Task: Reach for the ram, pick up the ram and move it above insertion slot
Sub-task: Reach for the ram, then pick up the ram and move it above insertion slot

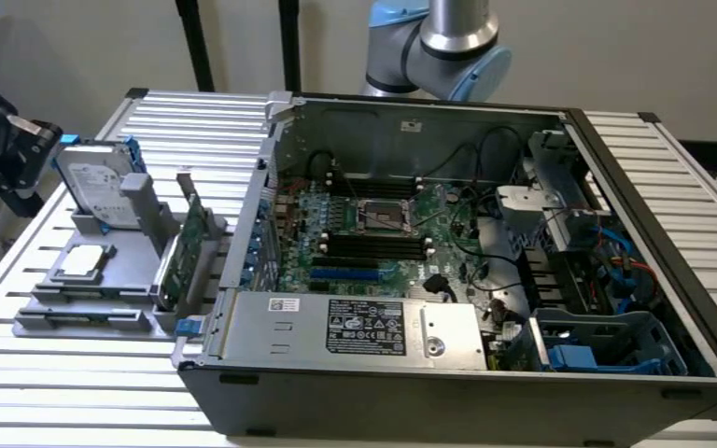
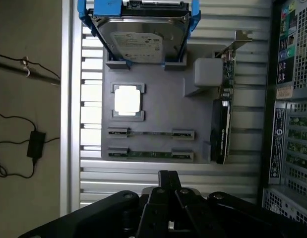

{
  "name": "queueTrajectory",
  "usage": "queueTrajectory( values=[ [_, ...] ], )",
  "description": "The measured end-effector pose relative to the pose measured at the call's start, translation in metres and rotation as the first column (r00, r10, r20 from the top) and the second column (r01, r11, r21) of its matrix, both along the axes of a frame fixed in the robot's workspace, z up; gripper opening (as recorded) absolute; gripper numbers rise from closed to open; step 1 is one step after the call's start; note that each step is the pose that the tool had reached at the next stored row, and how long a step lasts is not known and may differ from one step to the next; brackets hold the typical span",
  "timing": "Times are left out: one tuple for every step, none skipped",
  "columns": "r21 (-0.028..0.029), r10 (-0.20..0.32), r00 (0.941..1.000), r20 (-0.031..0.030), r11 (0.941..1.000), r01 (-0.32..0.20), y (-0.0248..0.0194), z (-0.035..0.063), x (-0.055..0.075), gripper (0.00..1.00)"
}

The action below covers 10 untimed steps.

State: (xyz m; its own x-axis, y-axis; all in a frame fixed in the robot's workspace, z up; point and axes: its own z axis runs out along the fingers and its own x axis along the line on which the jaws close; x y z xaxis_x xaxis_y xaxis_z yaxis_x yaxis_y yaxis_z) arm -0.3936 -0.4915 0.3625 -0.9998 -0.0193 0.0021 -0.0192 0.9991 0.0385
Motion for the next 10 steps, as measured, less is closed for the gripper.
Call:
queueTrajectory(
  values=[
    [0.0000, 0.000, 1.0000, -0.0002, 1.0000, 0.000, 0.0000, 0.0000, 0.0000, 0.11],
    [0.0000, 0.000, 1.0000, -0.0003, 1.0000, 0.000, 0.0000, 0.0000, 0.0000, 0.11],
    [0.0000, 0.000, 1.0000, -0.0003, 1.0000, 0.000, -0.0001, 0.0000, 0.0001, 0.11],
    [0.0001, 0.000, 1.0000, -0.0003, 1.0000, 0.000, -0.0001, -0.0001, 0.0001, 0.11],
    [0.0001, 0.001, 1.0000, -0.0004, 1.0000, -0.001, -0.0001, -0.0002, 0.0001, 0.11],
    [0.0001, 0.007, 1.0000, -0.0005, 1.0000, -0.007, -0.0001, -0.0002, 0.0001, 0.11],
    [0.0002, 0.023, 0.9997, -0.0005, 0.9997, -0.023, 0.0000, -0.0003, 0.0001, 0.11],
    [0.0002, 0.043, 0.9991, -0.0004, 0.9991, -0.043, 0.0000, -0.0005, 0.0001, 0.11],
    [0.0001, 0.061, 0.9982, -0.0004, 0.9982, -0.061, -0.0001, -0.0006, 0.0001, 0.11],
    [0.0001, 0.079, 0.9969, -0.0005, 0.9969, -0.079, -0.0001, -0.0007, 0.0001, 0.11]
  ],
)
